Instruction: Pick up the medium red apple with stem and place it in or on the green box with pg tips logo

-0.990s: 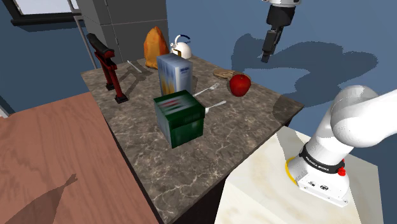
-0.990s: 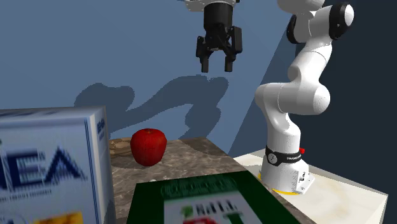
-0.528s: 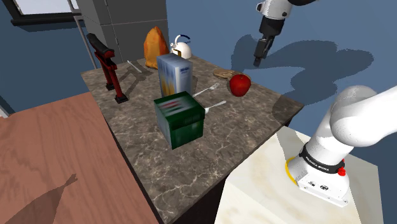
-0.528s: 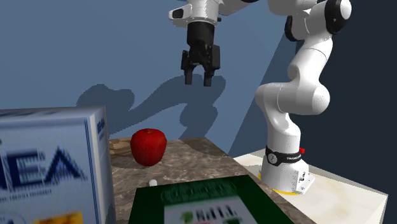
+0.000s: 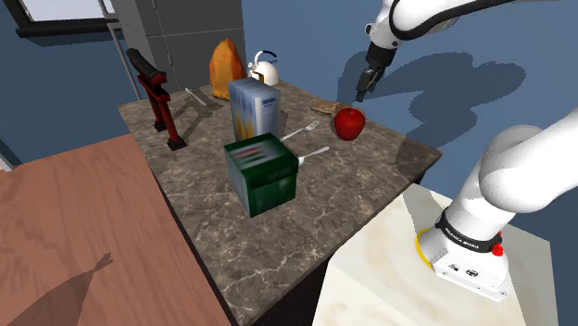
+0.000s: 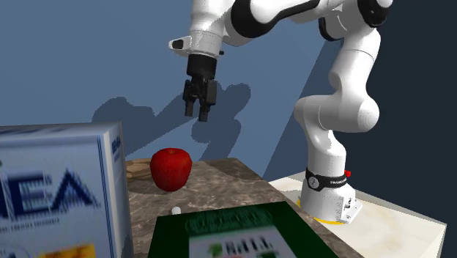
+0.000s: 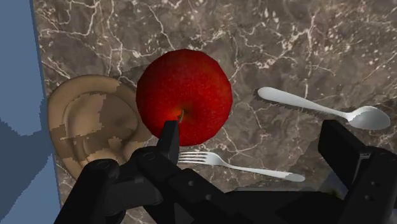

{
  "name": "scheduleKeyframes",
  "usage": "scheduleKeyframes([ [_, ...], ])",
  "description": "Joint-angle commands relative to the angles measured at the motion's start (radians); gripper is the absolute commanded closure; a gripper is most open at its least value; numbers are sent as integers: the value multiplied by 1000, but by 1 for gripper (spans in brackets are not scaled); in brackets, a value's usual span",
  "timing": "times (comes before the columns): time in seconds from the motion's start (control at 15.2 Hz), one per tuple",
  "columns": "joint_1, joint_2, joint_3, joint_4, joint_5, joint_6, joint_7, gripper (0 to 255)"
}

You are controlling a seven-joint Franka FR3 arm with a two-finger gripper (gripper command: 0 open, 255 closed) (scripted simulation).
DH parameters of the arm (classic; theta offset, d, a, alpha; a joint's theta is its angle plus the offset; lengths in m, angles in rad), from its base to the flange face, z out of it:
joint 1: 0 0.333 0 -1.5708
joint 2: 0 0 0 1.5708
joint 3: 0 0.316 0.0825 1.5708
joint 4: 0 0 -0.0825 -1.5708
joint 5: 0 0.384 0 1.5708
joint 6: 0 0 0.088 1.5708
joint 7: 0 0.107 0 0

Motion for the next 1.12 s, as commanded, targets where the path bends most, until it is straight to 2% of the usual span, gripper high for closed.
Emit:
scheduleKeyframes([
  [0.0,-2,54,-26,4,1,77,-13,0],
  [0.26,0,184,-91,38,27,221,-64,0],
  [0.79,13,281,-118,11,55,346,-89,0],
  [1.06,13,281,-118,11,55,346,-89,0],
])
